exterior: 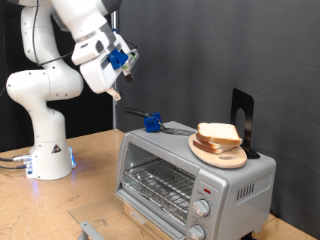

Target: Make a piece of toast with the oven

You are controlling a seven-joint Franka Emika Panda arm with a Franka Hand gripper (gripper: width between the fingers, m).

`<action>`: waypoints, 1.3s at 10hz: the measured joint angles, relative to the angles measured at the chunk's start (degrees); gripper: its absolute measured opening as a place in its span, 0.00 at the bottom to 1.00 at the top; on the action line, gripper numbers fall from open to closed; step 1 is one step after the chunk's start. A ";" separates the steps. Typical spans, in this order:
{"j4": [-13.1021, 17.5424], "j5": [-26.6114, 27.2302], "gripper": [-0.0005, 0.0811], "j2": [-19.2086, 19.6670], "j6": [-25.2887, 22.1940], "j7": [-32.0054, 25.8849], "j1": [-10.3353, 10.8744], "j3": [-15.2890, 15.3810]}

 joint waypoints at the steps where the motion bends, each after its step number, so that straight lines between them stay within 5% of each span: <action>1: 0.46 -1.04 0.99 -1.05 -1.96 1.99 0.02 0.99; 7: 1.09 -2.10 0.99 -7.30 -6.31 9.23 0.22 7.69; 13: 0.64 -1.20 0.99 -10.01 -7.04 11.00 0.91 9.40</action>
